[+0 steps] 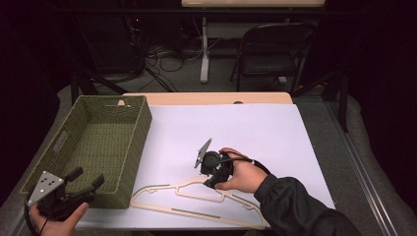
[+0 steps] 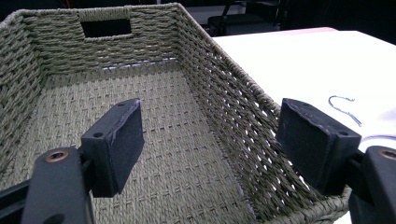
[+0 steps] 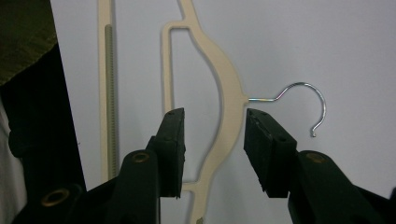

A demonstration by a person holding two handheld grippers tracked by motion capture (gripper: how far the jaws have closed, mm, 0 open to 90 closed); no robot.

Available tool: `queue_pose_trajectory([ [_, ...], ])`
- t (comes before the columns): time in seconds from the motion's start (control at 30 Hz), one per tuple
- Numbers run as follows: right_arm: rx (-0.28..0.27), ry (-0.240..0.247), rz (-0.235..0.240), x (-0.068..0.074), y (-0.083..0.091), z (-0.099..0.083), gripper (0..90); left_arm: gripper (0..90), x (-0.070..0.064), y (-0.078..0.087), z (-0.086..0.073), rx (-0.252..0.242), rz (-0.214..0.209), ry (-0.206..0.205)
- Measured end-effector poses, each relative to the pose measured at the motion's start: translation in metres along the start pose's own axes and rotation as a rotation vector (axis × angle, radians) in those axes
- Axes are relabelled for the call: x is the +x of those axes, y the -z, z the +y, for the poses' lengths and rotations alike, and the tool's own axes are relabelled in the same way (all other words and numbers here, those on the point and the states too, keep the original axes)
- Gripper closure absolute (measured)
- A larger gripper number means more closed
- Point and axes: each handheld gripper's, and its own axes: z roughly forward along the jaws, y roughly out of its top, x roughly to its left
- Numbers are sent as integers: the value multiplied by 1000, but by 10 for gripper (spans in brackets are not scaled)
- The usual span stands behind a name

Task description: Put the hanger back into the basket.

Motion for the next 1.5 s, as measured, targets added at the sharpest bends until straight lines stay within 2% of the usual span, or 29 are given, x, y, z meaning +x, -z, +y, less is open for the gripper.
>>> queue_pose_trajectory([
  [0.17,40,6,9,0,-9,3,633,228,0,0,0,2,4,1],
  [0.27,58,5,11,1,-15,5,623,228,0,0,0,2,2,-1],
  [0.37,104,29,11,2,-24,7,611,229,0,0,0,3,1,-1],
  [0.53,141,50,23,5,-35,10,593,230,0,0,0,2,2,-1],
  [0.63,151,62,37,8,-40,13,590,230,1,0,0,2,4,0],
  [0.7,150,76,31,10,-42,14,590,230,1,0,0,0,1,2],
  [0.83,154,66,35,12,-44,16,609,230,1,0,0,1,3,1],
  [0.87,156,62,53,14,-46,17,622,230,1,0,0,2,3,0],
  [1.2,191,69,66,18,-54,17,679,230,1,0,0,3,0,1],
  [1.3,208,84,61,19,-57,17,692,230,1,-1,0,3,0,1],
  [1.5,226,74,73,20,-63,16,715,230,1,0,-1,3,1,1],
])
